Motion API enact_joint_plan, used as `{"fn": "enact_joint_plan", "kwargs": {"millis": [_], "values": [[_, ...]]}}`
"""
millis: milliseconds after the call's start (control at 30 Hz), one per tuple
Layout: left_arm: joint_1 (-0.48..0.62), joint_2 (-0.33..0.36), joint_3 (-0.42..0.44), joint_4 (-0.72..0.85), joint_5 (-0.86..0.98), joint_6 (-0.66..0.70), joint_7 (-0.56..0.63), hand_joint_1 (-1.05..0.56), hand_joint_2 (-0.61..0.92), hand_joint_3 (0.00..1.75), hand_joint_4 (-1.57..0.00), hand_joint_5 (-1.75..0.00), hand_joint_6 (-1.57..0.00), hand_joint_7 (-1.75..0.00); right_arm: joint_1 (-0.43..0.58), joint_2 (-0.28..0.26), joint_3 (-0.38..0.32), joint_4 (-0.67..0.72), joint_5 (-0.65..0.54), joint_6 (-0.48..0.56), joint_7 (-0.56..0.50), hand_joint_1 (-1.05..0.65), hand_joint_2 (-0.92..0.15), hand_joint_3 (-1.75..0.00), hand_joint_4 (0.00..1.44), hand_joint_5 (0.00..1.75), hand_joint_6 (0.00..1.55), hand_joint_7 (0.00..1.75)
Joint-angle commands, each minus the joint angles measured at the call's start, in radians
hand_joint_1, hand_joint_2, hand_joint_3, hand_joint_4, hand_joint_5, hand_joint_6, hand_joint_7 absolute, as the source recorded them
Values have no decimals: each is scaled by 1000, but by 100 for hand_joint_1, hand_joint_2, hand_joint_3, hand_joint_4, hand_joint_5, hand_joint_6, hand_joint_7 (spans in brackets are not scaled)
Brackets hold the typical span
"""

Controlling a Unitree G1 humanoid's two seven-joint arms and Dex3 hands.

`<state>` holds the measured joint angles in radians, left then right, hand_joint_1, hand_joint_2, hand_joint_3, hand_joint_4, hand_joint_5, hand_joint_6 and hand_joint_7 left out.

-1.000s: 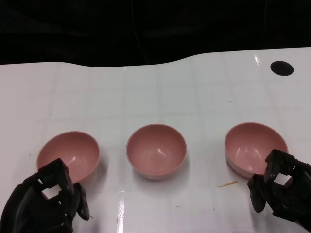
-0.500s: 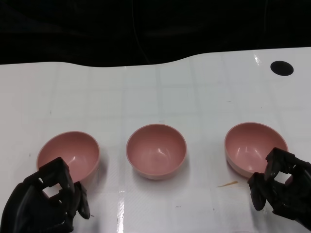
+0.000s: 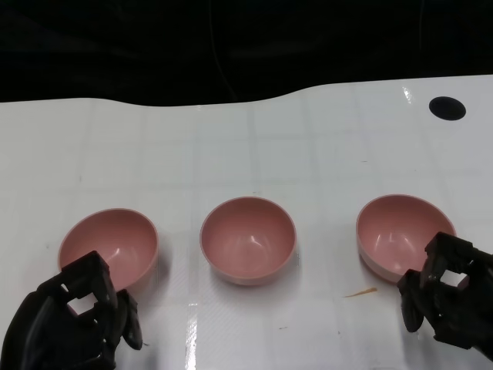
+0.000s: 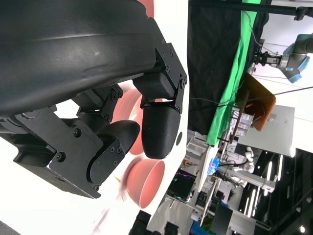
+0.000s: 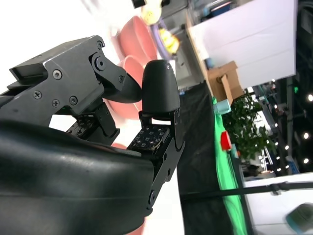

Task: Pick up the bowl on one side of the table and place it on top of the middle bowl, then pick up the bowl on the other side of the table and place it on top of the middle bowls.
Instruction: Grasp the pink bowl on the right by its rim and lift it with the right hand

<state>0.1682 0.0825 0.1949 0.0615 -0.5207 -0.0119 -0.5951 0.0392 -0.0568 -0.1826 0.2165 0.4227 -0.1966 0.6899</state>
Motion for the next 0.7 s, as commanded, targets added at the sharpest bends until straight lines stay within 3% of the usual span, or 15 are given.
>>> {"fn": "enact_joint_plan", "kwargs": {"millis": [33, 67, 100, 167, 233, 267, 333, 467, 567, 700], "values": [[5, 15, 12, -4, -4, 1, -2, -5, 48, 138, -89, -175, -76, -175, 5, -1, 10, 2, -84, -214, -10, -37, -66, -69, 78, 131, 84, 84], [5, 15, 12, -3, -4, 0, -2, -4, 48, 138, -89, -175, -76, -175, 4, -1, 13, 12, -95, -249, -11, -39, -69, -62, 77, 127, 85, 77], [5, 14, 12, -3, -3, -4, -3, -4, 47, 139, -89, -175, -76, -175, 2, -18, 18, 9, -165, -358, -28, -43, -74, -53, 72, 115, 82, 66], [6, 14, 12, -3, 3, -10, -2, -5, 47, 139, -89, -175, -76, -175, -4, -39, 17, 8, -304, -554, -84, -55, -87, -32, 72, 52, 81, 25], [5, 16, 11, -2, 11, -18, 0, -6, 45, 140, -90, -175, -77, -175, -7, -49, 12, -2, -407, -656, -147, -63, -91, -26, 65, 17, 75, 6], [4, 17, 11, -1, 12, -19, 0, -6, 45, 140, -90, -175, -77, -175, -8, -50, 8, -3, -451, -694, -184, -66, -92, -25, 59, 9, 69, 3], [2, 17, 12, -1, 5, -9, 1, -5, 45, 140, -89, -175, -77, -175, -11, -60, 9, -2, -515, -741, -248, -71, -92, -24, 41, 2, 51, 1], [5, 16, 8, -19, 10, 9, 22, -6, 46, 138, -88, -175, -76, -175, -46, -91, -7, 31, -652, -822, -383, -79, -92, -24, 22, 0, 32, 0], [-1, 16, 9, -11, 5, 5, 13, -6, 46, 138, -88, -175, -75, -175, -75, -107, -25, 64, -762, -861, -498, -84, -92, -23, 21, 1, 30, 0], [-7, 19, 12, 10, 7, -16, -5, -5, 46, 138, -89, -175, -77, -175, -80, -143, -35, 36, -936, -809, -638, -95, -92, -23, 19, 0, 28, 0]]}}
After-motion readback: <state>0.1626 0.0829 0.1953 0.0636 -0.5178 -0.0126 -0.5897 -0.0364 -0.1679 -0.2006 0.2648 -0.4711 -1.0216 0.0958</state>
